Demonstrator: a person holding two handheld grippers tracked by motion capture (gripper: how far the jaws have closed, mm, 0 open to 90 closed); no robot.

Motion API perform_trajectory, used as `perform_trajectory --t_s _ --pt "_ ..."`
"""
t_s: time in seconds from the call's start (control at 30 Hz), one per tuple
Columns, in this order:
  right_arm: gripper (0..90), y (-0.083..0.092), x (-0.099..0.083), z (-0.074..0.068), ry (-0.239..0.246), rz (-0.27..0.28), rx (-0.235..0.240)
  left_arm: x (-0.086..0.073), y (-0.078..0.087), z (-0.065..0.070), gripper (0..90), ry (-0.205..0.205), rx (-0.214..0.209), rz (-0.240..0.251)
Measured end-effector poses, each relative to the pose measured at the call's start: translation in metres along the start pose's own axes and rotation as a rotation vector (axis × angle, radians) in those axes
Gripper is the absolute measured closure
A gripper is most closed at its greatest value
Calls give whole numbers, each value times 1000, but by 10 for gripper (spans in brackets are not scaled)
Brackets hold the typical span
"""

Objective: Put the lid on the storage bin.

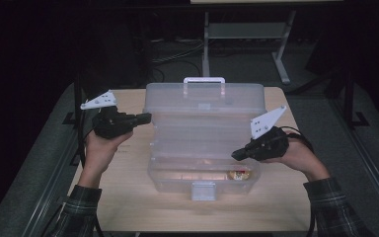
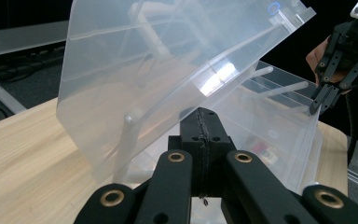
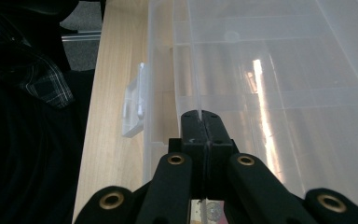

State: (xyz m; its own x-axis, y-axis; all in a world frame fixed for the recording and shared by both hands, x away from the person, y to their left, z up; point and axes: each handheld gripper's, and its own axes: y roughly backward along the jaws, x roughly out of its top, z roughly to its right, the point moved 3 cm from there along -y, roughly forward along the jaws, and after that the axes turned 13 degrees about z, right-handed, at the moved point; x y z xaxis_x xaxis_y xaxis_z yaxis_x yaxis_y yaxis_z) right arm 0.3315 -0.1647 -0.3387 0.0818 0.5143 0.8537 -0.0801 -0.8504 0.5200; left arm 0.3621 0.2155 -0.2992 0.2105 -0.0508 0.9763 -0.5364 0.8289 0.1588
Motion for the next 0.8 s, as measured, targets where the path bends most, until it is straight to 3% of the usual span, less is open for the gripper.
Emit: perform_trajectory --t_s 0.13,0.27,0.37,0.53,0.63,0.8 --pt "850 1 0 -1 -21 7 -8 0 0 0 900 1 0 1" --pt "769 13 4 -1 -63 74 -41 0 0 0 900 1 3 0" --pt "765 23 4 1 -88 113 -76 0 0 0 900 2 3 0" --pt "834 38 3 4 -154 166 -159 0 0 1 900 3 3 1" --pt "888 47 1 6 -169 197 -205 0 2 1 900 3 0 2" --pt "900 60 -3 9 -178 238 -276 -3 5 1 900 3 0 4"
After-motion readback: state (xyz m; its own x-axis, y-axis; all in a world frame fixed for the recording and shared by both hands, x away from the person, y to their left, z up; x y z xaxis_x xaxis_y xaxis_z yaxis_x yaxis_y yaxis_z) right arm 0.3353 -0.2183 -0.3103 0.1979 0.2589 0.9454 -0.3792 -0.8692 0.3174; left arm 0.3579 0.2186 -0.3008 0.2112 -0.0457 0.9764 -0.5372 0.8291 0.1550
